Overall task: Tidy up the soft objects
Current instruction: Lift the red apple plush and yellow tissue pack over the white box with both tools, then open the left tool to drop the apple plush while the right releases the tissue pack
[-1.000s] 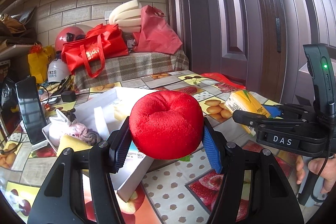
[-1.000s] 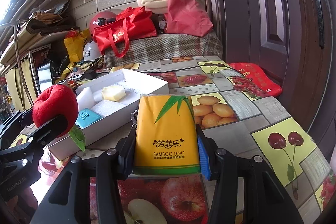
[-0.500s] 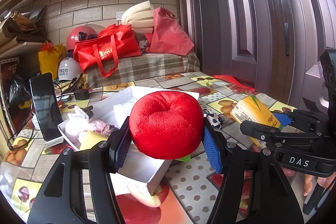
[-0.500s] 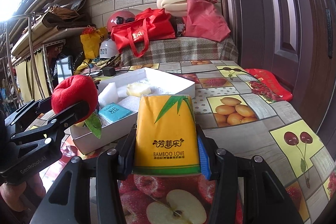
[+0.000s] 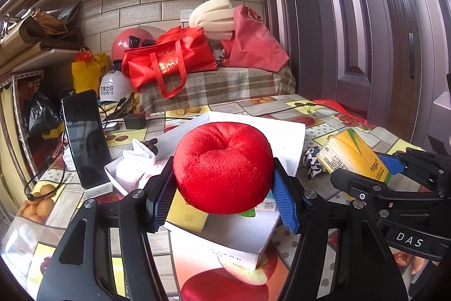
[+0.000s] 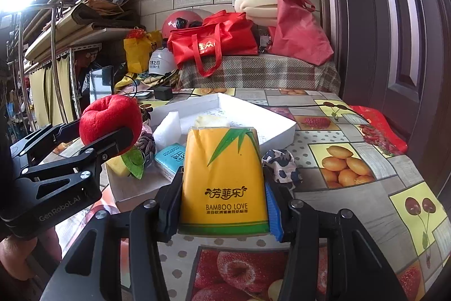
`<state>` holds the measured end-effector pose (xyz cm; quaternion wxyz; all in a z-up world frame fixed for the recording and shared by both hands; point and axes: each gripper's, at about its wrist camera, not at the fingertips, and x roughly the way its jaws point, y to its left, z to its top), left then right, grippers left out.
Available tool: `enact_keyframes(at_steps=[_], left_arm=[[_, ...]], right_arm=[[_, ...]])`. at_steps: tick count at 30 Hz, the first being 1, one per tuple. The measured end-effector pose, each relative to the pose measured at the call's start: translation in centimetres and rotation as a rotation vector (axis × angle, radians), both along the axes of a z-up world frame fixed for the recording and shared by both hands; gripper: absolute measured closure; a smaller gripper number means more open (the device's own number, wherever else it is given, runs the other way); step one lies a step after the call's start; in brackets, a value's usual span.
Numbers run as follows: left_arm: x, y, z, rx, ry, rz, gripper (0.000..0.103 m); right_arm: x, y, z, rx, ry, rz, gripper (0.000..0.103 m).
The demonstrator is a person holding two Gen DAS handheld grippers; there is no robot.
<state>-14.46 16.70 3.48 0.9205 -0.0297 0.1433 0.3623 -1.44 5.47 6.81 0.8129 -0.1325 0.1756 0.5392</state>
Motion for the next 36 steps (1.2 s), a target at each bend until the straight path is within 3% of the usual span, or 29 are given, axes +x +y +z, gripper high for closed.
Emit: enact_keyframes(at_steps=[6, 17, 27, 29, 30, 31, 33, 36], left_arm=[[0.6, 1.9, -0.1, 0.019, 0.024, 0.041, 0.039], [1.4, 7.4, -0.4, -0.032, 0.021, 0.14, 0.039], [2.5, 9.9, -0.7, -0.059, 0.054, 0.151, 0.038], [2.5, 10.3, -0.7, -0.076, 0.057, 0.158, 0.034], [2.6, 10.6, -0.7, -0.086, 0.057, 0.166, 0.027], [2.6, 10.8, -0.7, -0.093, 0.057, 0.177, 0.012], [2.5, 11.0, -0.7, -0.099, 0.053, 0.188, 0.0], [2.6, 11.0, -0.7, -0.096, 0.056, 0.187, 0.0]], right_arm=[[-0.1, 2.3, -0.1, -0.012, -0.016, 0.006, 0.053], [1.1, 5.4, -0.2, -0.008, -0.002, -0.029, 0.053], [2.5, 9.4, -0.3, -0.02, 0.003, -0.057, 0.053], [3.1, 10.0, -0.3, -0.029, 0.02, -0.066, 0.053], [3.3, 10.2, -0.4, -0.034, 0.029, -0.069, 0.053], [3.5, 10.3, -0.4, -0.04, 0.038, -0.073, 0.053], [3.7, 10.3, -0.5, -0.042, 0.049, -0.073, 0.053], [3.5, 10.6, -0.6, -0.061, 0.045, -0.069, 0.053]])
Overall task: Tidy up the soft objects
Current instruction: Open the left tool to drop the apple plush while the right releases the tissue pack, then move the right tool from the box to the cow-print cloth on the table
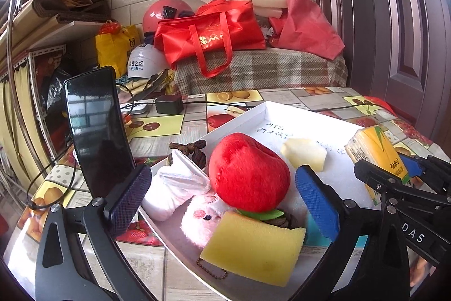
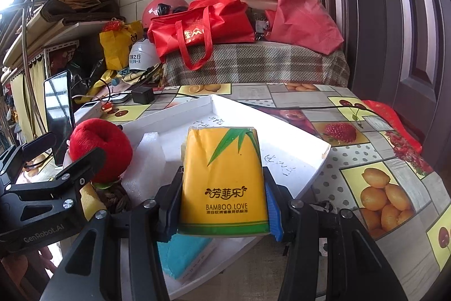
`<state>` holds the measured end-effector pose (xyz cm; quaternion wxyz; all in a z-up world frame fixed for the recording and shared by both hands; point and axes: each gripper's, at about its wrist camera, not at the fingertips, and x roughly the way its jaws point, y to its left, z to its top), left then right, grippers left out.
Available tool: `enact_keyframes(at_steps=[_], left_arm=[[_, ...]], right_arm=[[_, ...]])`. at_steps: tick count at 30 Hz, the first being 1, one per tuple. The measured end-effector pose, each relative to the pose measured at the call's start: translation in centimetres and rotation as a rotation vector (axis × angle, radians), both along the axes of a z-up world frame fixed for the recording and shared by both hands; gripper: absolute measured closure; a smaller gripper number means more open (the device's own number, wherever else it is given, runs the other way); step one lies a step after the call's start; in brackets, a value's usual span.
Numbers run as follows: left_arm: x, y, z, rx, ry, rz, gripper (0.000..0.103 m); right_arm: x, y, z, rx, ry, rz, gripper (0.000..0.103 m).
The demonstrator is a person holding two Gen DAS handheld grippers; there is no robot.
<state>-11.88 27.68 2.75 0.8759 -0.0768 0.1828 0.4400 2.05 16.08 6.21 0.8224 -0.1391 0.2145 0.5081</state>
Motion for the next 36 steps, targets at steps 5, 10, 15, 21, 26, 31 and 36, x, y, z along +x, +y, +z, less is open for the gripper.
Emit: enact_keyframes(at_steps=[5, 10, 15, 21, 26, 31, 36], left_arm=[[-0.3, -0.1, 0.1, 0.009, -0.015, 0.001, 0.0], [-0.7, -0.9, 0.3, 0.055, -0.033, 0.015, 0.0], [-0.9, -1.1, 0.5, 0.073, -0.035, 0.032, 0.0], [-1.0, -1.0, 0.5, 0.069, -0.037, 0.039, 0.0], [-1.1, -1.0, 0.5, 0.064, -0.046, 0.039, 0.0], [-1.1, -0.9, 0.4, 0.064, -0.049, 0.039, 0.0], [-1.2, -0.9, 0.4, 0.065, -0.049, 0.041, 0.0]], right_arm=[[-0.4, 0.2, 0.0, -0.012, -0.014, 0.003, 0.053], [-0.6, -0.4, 0.2, 0.021, -0.027, 0.002, 0.053], [-0.7, -0.5, 0.4, 0.035, -0.039, 0.002, 0.052], [-0.4, 0.0, 0.2, 0.003, -0.026, 0.001, 0.051], [-0.2, 0.5, -0.1, -0.027, -0.015, -0.013, 0.024], [-0.1, 0.4, -0.1, -0.025, -0.013, -0.012, 0.022], [-0.1, 0.2, -0.1, -0.018, -0.017, -0.018, 0.021]])
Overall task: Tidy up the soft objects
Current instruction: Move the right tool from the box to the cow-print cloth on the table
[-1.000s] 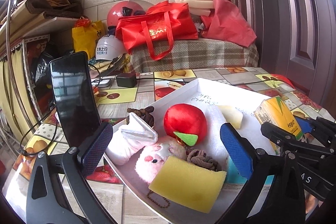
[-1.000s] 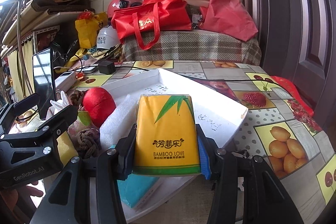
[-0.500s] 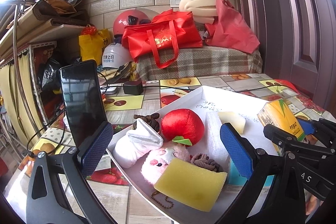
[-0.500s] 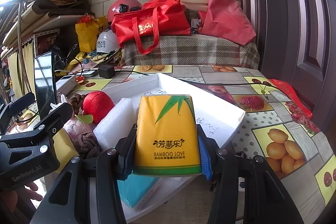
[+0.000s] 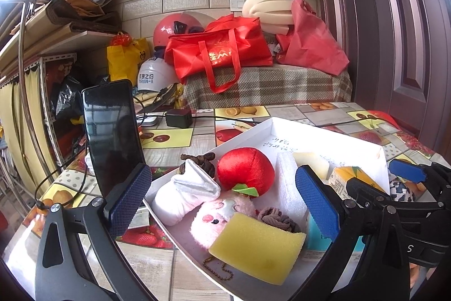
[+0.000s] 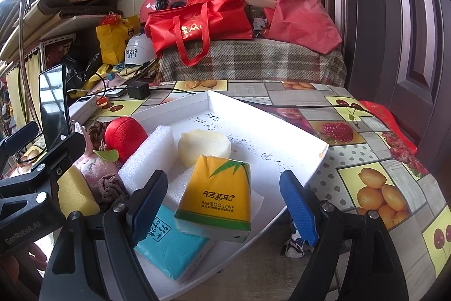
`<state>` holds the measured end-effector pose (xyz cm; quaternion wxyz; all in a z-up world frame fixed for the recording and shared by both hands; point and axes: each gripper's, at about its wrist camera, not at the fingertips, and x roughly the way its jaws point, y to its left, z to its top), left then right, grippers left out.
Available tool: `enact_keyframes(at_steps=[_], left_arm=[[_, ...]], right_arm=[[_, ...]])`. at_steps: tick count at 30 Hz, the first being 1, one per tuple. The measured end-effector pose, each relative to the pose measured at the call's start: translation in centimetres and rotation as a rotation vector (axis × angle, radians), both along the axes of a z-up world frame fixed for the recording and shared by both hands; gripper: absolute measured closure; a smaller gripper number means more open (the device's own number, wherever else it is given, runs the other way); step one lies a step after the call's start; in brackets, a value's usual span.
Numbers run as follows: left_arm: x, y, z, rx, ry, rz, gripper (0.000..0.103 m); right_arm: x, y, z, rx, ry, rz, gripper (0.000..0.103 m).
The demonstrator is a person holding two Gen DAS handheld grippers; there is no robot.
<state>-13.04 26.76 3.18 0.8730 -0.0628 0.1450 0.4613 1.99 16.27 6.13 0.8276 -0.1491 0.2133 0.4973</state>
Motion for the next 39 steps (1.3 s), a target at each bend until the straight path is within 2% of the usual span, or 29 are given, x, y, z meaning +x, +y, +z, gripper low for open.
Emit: enact_keyframes(at_steps=[8, 15, 23, 29, 39], left_arm=[[-0.8, -0.3, 0.3, 0.007, -0.029, 0.023, 0.0], [-0.8, -2.3, 0.3, 0.002, -0.03, -0.002, 0.0], [-0.5, -4.6, 0.3, 0.011, -0.013, -0.034, 0.0], [-0.5, -6.1, 0.3, 0.014, -0.009, -0.05, 0.0], [-0.1, -9.2, 0.2, 0.014, 0.005, -0.114, 0.0]], right_arm=[[-0.7, -1.2, 0.5, 0.07, -0.041, 0.008, 0.02], [-1.0, -2.3, 0.8, 0.072, -0.082, -0.04, 0.02], [0.2, -3.8, 0.7, 0.04, -0.065, -0.1, 0.02], [0.2, -5.5, 0.7, 0.039, -0.087, -0.105, 0.02], [5.1, -9.2, 0.6, 0.006, -0.022, -0.214, 0.02]])
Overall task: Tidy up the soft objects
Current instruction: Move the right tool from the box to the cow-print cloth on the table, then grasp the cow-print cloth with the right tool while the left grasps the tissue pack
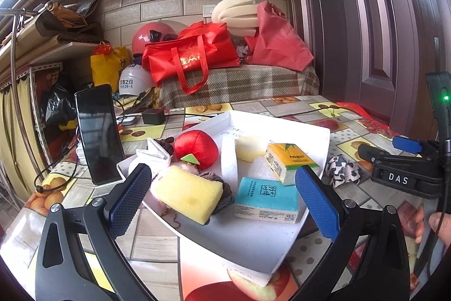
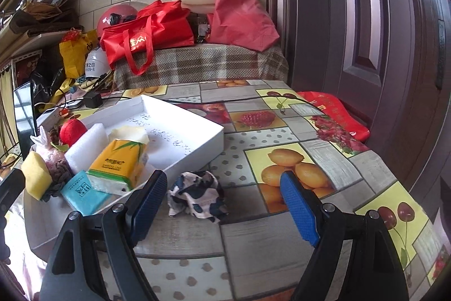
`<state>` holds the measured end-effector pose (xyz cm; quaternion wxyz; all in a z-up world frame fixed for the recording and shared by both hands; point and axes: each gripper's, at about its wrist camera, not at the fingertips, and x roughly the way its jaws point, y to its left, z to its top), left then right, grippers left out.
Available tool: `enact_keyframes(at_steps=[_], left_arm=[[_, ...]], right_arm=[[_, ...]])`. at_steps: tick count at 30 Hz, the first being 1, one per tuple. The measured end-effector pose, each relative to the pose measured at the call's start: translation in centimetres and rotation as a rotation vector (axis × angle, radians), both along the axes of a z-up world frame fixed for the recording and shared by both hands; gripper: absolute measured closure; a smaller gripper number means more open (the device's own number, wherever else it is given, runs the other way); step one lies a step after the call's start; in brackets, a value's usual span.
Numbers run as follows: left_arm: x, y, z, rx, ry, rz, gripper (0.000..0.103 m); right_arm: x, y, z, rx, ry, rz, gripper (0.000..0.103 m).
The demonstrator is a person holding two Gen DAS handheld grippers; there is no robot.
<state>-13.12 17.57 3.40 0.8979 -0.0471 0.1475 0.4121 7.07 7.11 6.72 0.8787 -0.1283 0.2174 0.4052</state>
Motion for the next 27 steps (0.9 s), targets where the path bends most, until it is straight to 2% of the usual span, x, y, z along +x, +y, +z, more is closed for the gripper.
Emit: enact_keyframes(at_steps=[6, 12, 15, 18, 21, 27], left_arm=[[0.8, -3.2, 0.1, -0.006, 0.004, -0.117, 0.0], [1.5, -5.9, 0.0, -0.055, 0.011, -0.254, 0.0], [1.4, -6.8, 0.0, -0.075, 0.009, -0.297, 0.0], [1.4, -7.4, 0.0, -0.09, 0.012, -0.324, 0.0], [1.3, -7.6, 0.0, -0.092, 0.008, -0.327, 0.0], [1.3, -7.4, -0.1, -0.103, 0.01, -0.326, 0.0]], right_arm=[[4.7, -2.5, -1.3, -0.062, 0.157, -0.034, 0.02], [6.1, -3.3, -3.0, -0.111, 0.332, 0.127, 0.02], [5.4, -2.8, -3.1, -0.136, 0.331, 0.183, 0.02], [4.2, -1.2, -3.7, -0.22, 0.3, 0.235, 0.02], [3.3, 0.3, -3.8, -0.255, 0.256, 0.274, 0.02], [3.5, 3.9, -4.0, -0.288, 0.229, 0.272, 0.02]])
